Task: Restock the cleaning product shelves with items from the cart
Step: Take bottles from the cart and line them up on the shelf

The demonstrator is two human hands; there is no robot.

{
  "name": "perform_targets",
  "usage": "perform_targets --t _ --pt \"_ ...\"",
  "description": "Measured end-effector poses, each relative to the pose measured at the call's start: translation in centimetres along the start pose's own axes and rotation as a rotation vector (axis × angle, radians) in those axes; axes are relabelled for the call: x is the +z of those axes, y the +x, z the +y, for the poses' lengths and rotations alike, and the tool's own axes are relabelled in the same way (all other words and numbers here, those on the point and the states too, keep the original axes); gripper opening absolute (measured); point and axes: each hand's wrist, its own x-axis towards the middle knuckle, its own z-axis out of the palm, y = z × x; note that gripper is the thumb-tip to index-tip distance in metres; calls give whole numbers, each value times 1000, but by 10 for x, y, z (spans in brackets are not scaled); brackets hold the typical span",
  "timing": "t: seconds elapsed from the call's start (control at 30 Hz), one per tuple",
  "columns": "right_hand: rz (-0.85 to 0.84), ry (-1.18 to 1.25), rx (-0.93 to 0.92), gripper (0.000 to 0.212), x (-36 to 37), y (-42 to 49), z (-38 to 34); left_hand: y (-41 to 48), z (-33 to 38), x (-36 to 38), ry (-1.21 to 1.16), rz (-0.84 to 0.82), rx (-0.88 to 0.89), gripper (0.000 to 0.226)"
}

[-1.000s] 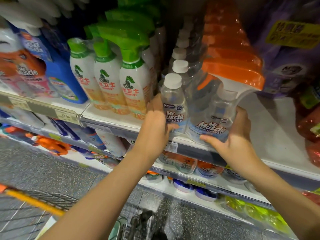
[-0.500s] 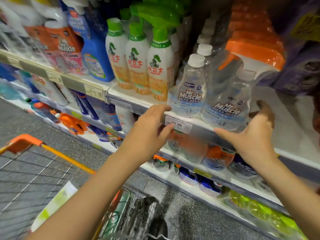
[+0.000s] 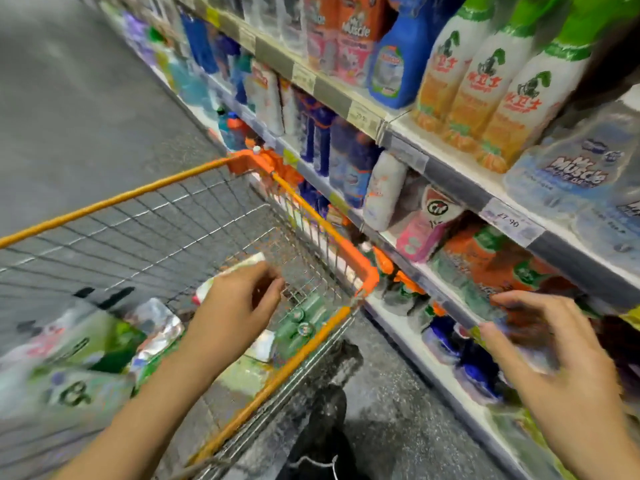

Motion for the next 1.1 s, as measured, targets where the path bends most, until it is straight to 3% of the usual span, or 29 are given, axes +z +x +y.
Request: perform_targets --t 0.2,0.37,0.43,0.53,0.67,0.87,1.1 --pt "-255 76 -189 32 55 21 -71 -50 -54 -11 91 -120 -173 10" --pt "-656 -56 -379 34 135 64 -110 -68 -92 -19 34 -167 -222 12" --pt "-835 -193 -429 36 181 78 -112 -73 -112 -19 9 -188 -272 1" --pt "-1130 -519 -494 38 250 87 -101 -76 -137 -15 -6 -233 -321 20" --pt "-1423 -926 -441 50 310 89 -69 -82 -167 -7 1 -300 -395 21" --pt "-1489 -1268 -445 64 338 82 -23 -92 -189 2 -1 -359 -417 24" --pt "-1487 -1216 -338 48 348 75 -9 -93 -198 8 -10 -391 -410 24"
